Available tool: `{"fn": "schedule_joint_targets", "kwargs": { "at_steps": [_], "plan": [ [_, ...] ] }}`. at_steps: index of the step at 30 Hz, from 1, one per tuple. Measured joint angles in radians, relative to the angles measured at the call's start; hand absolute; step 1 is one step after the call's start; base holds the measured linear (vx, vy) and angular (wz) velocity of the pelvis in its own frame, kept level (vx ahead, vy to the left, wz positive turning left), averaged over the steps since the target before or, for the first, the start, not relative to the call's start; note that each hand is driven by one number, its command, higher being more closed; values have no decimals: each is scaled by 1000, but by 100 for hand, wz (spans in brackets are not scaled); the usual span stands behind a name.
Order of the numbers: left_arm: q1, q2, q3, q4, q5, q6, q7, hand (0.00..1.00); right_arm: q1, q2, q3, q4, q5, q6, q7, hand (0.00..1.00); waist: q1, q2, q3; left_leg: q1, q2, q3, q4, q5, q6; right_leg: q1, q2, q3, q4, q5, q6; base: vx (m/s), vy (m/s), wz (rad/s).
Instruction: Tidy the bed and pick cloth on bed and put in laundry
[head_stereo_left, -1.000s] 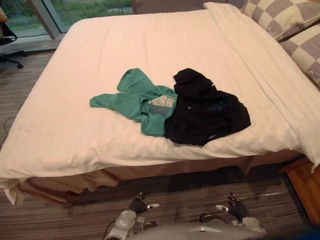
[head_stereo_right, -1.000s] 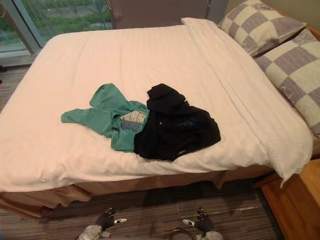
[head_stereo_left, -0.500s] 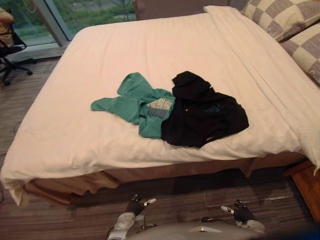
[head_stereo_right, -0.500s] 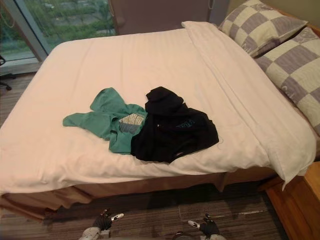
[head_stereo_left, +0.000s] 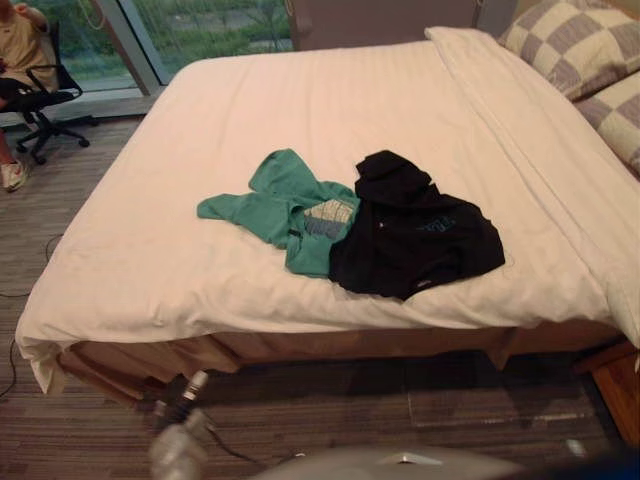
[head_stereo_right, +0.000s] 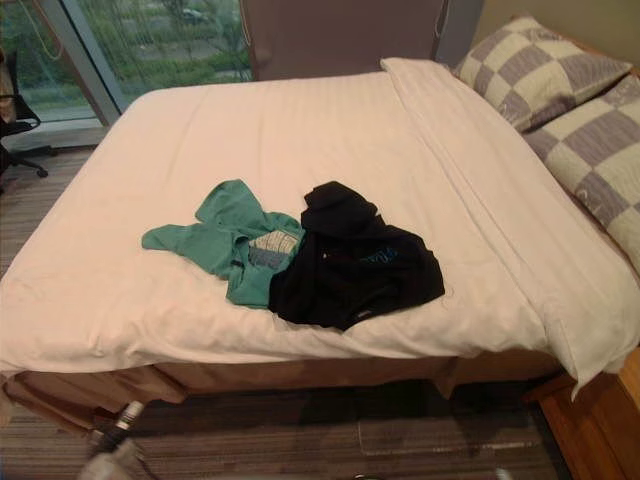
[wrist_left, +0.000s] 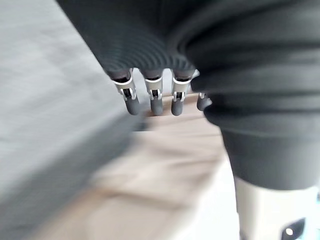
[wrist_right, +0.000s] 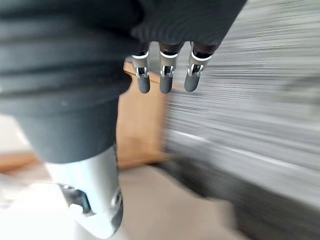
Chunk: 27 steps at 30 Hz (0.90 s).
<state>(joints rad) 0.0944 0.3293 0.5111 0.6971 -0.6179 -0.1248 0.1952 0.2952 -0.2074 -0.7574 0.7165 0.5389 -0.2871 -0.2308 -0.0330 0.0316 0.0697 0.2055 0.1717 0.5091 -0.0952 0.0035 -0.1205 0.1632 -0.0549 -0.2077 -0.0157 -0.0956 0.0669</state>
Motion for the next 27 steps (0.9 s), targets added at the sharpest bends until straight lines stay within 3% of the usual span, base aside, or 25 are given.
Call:
{"fn": "schedule_joint_targets", "kwargs": {
  "at_steps": [4,6,11,14,19,24,26,27],
  "plan": [
    [-5,123,54,-176,9,-60,-17,0,28,-57,-40,-260,-199,-79,-7,0,10,-27,-22,5,-3,26,0,-2,-3,3,-1,-2,0,-7,-1,59,-11,-3],
    [-10,186,87,-311,54,-94,-41,0,46,-103,-40,-444,-313,-88,2,0,14,-38,-32,9,-6,30,0,-2,-3,1,-1,-1,0,-11,-2,44,-25,-1],
    [-33,301,128,-456,177,-142,-41,0,30,-201,6,-602,-465,-84,97,0,5,-34,-72,21,-13,30,1,-3,-1,-4,7,24,2,-19,-10,43,-38,-7],
    [-66,305,101,-498,284,-138,-35,0,-16,-241,83,-665,-506,-25,189,0,-7,-23,-65,18,-4,30,31,-23,4,-21,9,58,32,-21,-13,-1,-33,-20],
    [-133,297,-43,-510,459,-93,-15,0,-55,-253,243,-753,-508,87,259,0,-36,-11,-27,16,6,31,69,-53,6,-38,13,115,55,-21,-13,-59,-43,-30],
    [-153,188,-255,-515,687,-14,50,0,-54,-241,424,-786,-522,182,239,0,-65,-29,4,-21,4,31,73,-62,1,-97,14,151,88,-21,-13,-115,-26,-17],
    [-186,194,-372,-368,776,-12,98,0,-74,-247,536,-767,-524,211,191,0,-64,-42,23,-52,1,34,73,-56,3,-143,15,171,96,-14,-11,-81,-19,-12],
    [-218,202,-378,-306,789,-10,102,0,-87,-247,544,-765,-521,219,181,0,-65,-44,36,-52,0,39,71,-51,4,-149,15,178,99,-10,-13,-37,-17,-20]
  ]
}}
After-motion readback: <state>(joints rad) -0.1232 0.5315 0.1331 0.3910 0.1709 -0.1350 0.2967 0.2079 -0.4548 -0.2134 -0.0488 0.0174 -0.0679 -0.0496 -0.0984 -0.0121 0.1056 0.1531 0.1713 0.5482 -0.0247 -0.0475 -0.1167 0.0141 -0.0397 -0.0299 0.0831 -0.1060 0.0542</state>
